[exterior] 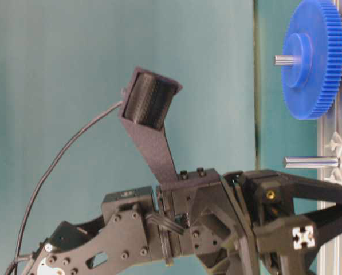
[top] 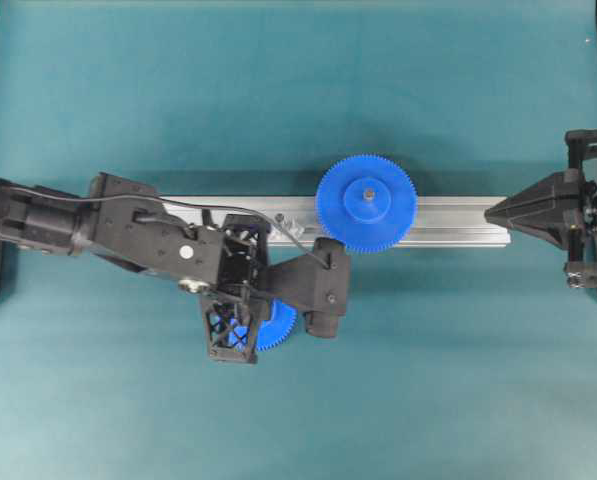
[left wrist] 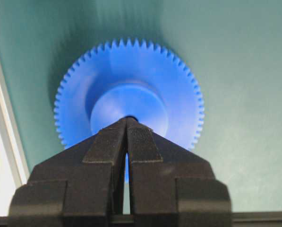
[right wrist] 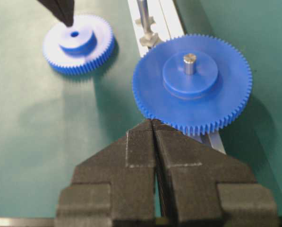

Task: Find the location of the shaft and insert the small gear.
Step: 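Lower the open left gripper around the gear hub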

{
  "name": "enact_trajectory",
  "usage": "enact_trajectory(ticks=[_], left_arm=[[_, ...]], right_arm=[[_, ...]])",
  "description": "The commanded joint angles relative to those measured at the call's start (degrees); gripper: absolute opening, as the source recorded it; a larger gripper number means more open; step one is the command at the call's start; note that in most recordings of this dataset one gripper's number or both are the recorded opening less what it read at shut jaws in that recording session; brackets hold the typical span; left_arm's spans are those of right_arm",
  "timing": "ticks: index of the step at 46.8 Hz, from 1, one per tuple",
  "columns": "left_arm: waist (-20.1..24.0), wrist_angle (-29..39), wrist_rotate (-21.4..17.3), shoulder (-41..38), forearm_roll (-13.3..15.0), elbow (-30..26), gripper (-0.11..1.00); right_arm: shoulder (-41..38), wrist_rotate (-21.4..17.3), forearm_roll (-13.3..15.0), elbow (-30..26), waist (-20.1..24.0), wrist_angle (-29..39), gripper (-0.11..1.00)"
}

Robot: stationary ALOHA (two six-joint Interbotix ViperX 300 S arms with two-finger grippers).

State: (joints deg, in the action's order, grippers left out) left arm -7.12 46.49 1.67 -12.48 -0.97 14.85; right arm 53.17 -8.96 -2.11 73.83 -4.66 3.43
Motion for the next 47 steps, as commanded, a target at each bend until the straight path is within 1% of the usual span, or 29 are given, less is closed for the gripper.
enact_trajectory(ticks=[1, 8, 14, 21, 33, 47], left_arm=[[-0.35, 0.0, 0.53, 0.97, -0.18, -1.49, -0.02], [-0.26, 0.09, 4.75, 0.62, -0.18, -1.49, -0.02], [-0.35, 0.26, 5.62, 0.53, -0.18, -1.14, -0.02], [-0.35, 0.26, 4.66, 0.7, -0.26, -1.05, -0.02], [-0.35, 0.26, 0.0, 0.79, -0.26, -0.53, -0.02], [-0.26, 0.0, -0.62, 1.58, -0.26, 1.41, -0.02]], right_arm=[[-0.26, -0.44, 0.09, -0.7, -0.18, -0.53, 0.01], [-0.26, -0.44, 0.09, -0.7, -0.18, -0.53, 0.01], [-0.18, -0.44, 0.09, -0.7, -0.18, -0.53, 0.01], [-0.18, -0.44, 0.09, -0.62, -0.18, -0.62, 0.01], [0.44, -0.44, 0.09, -0.62, -0.18, -0.62, 0.01], [1.23, -0.44, 0.09, -0.62, -0.18, -0.35, 0.01]])
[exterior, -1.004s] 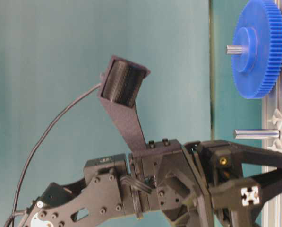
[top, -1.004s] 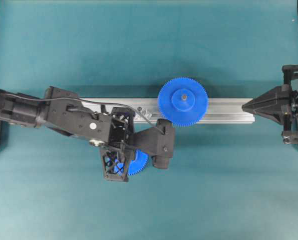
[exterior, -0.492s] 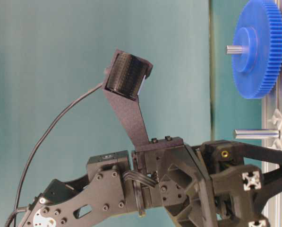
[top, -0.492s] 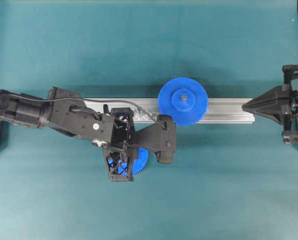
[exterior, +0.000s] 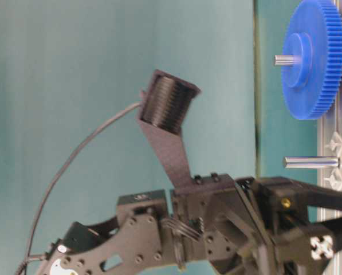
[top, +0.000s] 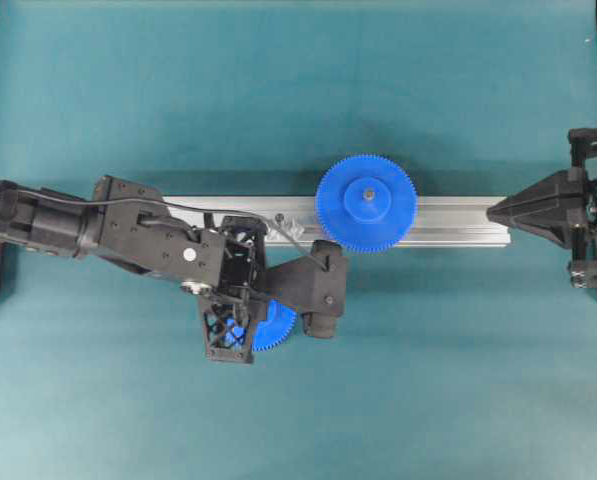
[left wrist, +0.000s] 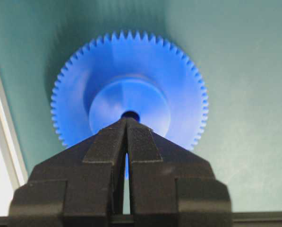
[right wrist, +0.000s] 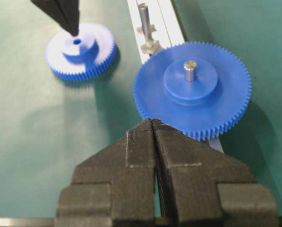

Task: Find the location of the shaft and insert the small gear.
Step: 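Lower the open left gripper around the gear hub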

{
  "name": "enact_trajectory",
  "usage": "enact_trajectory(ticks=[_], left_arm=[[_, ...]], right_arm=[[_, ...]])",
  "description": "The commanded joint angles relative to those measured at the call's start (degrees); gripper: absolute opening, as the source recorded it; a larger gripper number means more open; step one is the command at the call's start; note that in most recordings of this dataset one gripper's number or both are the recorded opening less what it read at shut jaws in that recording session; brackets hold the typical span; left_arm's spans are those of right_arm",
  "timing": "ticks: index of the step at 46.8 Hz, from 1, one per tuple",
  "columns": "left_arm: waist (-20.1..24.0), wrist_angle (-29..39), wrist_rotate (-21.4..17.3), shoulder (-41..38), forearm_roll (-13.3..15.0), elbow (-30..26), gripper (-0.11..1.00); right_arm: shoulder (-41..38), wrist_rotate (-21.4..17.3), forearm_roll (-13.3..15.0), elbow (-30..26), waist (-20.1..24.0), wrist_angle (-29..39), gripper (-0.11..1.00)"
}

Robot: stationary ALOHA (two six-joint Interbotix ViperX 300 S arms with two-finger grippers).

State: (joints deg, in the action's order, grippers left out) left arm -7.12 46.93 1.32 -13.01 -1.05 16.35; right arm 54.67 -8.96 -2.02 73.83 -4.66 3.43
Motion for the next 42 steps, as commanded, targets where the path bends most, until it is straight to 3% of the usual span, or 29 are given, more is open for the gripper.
enact_trajectory(ticks=[1, 25, 31, 37, 42], left_arm=[[-0.35, -0.53, -0.44, 2.2, -0.18, 0.0, -0.02], [-0.26, -2.72, 0.0, 2.02, -0.18, 0.26, -0.01], [-0.35, -4.13, 0.09, 2.2, -0.18, 0.35, 0.03], [-0.26, -5.01, -0.09, 2.02, -0.18, 0.35, 0.2], [-0.26, -5.19, 0.18, 1.85, -0.18, 0.62, 0.48]], right_arm=[[-0.26, -0.44, 0.0, -0.62, -0.18, -0.35, 0.01], [-0.18, -0.53, 0.0, -0.62, -0.18, -0.35, 0.01], [-0.18, -0.53, 0.0, -0.62, -0.18, -0.35, 0.01], [-0.26, -0.53, 0.0, -0.62, -0.26, -0.26, 0.01], [-0.18, -0.53, 0.0, -0.53, -0.18, -0.26, 0.01]])
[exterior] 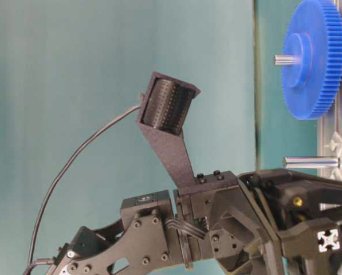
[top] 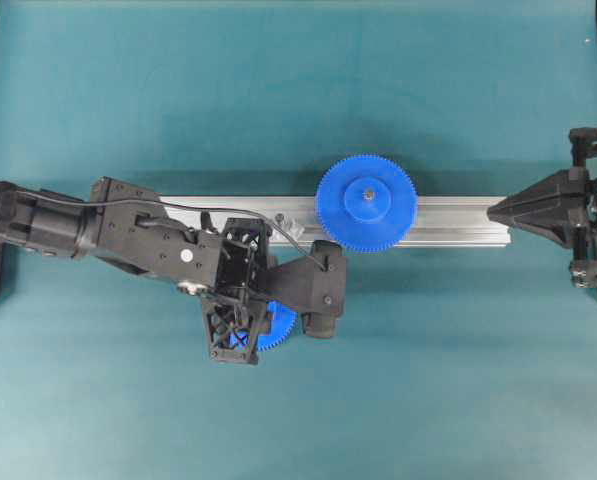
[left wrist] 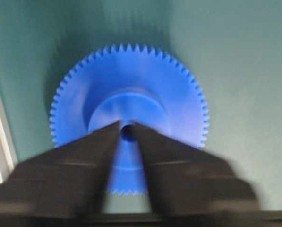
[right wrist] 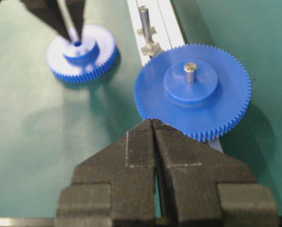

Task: Find the location of the shaft and insert the small gear.
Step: 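Lower the open left gripper around the gear hub, then close the left gripper on the small blue gear's hub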

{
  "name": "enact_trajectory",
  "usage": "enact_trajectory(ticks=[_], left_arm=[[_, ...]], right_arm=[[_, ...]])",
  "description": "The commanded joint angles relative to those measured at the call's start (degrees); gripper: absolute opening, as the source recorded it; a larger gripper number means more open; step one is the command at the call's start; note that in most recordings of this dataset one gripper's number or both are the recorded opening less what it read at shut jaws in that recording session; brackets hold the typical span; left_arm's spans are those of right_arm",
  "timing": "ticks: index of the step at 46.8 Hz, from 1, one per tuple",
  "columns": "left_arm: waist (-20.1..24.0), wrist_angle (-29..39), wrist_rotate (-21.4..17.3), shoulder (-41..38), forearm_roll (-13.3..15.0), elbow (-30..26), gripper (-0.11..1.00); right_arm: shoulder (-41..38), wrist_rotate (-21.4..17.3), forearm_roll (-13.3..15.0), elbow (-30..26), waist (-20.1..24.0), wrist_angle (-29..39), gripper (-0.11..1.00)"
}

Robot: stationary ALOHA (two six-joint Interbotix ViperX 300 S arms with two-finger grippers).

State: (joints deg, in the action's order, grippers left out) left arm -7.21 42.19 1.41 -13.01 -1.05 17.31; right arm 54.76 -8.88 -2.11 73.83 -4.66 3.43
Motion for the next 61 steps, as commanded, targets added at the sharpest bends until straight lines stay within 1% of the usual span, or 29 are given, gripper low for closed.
enact_trajectory(ticks=[1, 4, 6, 8, 10, 17, 61], left_arm=[[-0.18, -0.44, 0.26, 1.85, -0.18, -0.26, 0.55], [-0.26, -0.53, 0.26, 1.85, -0.18, -0.18, 0.72], [-0.26, -0.53, 0.35, 1.85, -0.18, -0.18, 0.82], [-0.26, -0.44, 0.18, 1.85, -0.18, -0.18, 0.9], [-0.18, -0.35, 0.18, 1.85, -0.18, -0.09, 0.93], [-0.18, -0.09, 0.26, 1.76, -0.18, -0.09, 0.92], [-0.18, 1.14, 1.05, -0.35, -0.18, -1.14, 0.92]], right_arm=[[-0.26, -0.62, 0.09, -0.62, -0.18, -0.26, 0.01], [-0.26, -0.62, 0.09, -0.53, -0.18, -0.26, 0.01], [-0.26, -0.62, 0.09, -0.53, -0.18, -0.26, 0.01], [-0.35, -0.62, 0.09, -0.44, -0.18, -0.26, 0.01], [-0.26, -0.62, 0.09, -0.44, -0.18, -0.26, 0.01], [-0.35, -0.62, 0.09, -0.44, -0.18, -0.26, 0.01], [-0.35, -0.7, 0.09, -0.44, -0.18, -0.44, 0.01]])
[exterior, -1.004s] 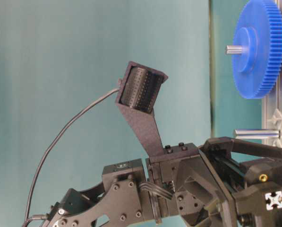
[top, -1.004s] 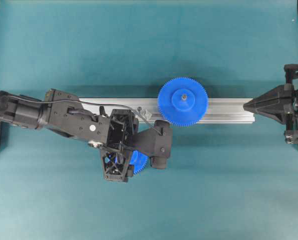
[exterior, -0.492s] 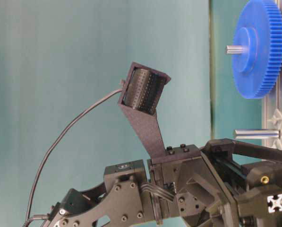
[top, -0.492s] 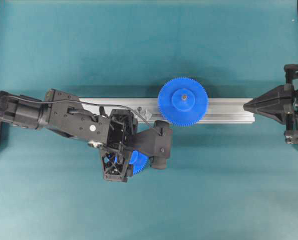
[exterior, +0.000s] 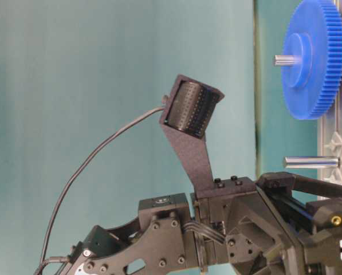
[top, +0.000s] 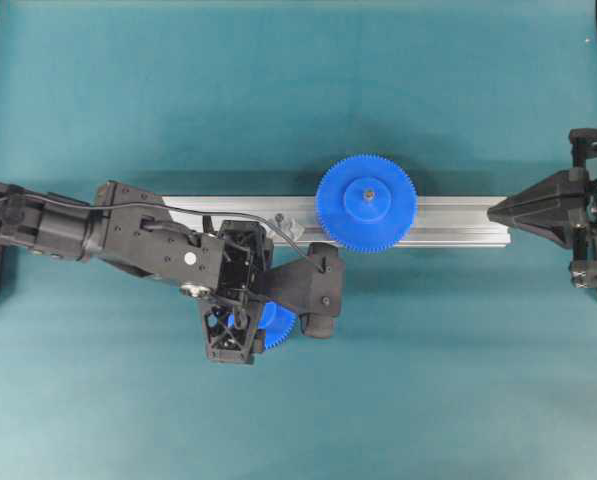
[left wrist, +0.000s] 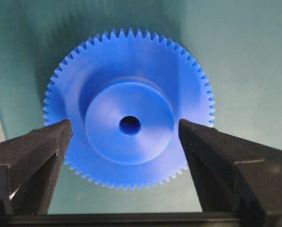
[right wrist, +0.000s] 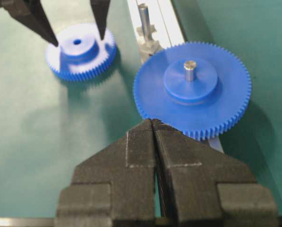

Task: Find the location of the shaft and insert the small gear.
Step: 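Close the left gripper on the small blue gear's hub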

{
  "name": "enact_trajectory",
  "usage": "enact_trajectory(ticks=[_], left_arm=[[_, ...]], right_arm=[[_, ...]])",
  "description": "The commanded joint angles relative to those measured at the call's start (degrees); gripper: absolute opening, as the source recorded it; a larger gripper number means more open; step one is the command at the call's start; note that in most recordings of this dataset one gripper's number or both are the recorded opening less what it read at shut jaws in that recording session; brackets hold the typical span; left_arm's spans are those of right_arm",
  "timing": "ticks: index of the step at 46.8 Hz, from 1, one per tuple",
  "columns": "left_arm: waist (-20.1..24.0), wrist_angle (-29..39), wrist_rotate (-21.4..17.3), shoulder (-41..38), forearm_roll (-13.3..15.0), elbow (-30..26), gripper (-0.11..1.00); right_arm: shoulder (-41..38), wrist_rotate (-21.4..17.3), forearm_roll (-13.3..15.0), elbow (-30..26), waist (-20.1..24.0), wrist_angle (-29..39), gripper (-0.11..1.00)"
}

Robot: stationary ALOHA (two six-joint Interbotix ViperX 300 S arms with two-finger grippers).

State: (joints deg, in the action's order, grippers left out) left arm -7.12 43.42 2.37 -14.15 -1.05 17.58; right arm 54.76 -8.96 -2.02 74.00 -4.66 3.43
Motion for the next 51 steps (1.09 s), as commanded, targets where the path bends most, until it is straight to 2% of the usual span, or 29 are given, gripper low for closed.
enact_trajectory(ticks=[1, 38, 44, 50, 51], left_arm=[[-0.26, -0.09, 0.09, 0.7, -0.18, -1.41, 0.92], [-0.09, -0.7, 0.18, -0.97, -0.18, -1.93, 0.9], [-0.18, -0.35, -0.18, -1.49, -0.09, -1.49, 0.84], [-0.26, 0.79, -0.62, -1.41, -0.18, -1.49, 0.64], [-0.26, 0.88, -0.62, -1.32, -0.18, -1.58, 0.63]], right_arm=[[-0.35, -0.62, 0.0, -0.53, -0.18, -0.44, 0.01], [-0.26, -0.62, 0.0, -0.53, -0.18, -0.62, 0.01], [-0.35, -0.62, 0.0, -0.53, -0.18, -0.62, 0.01], [-0.26, -0.62, 0.0, -0.53, -0.18, -0.62, 0.01], [-0.26, -0.62, 0.0, -0.53, -0.18, -0.62, 0.01]])
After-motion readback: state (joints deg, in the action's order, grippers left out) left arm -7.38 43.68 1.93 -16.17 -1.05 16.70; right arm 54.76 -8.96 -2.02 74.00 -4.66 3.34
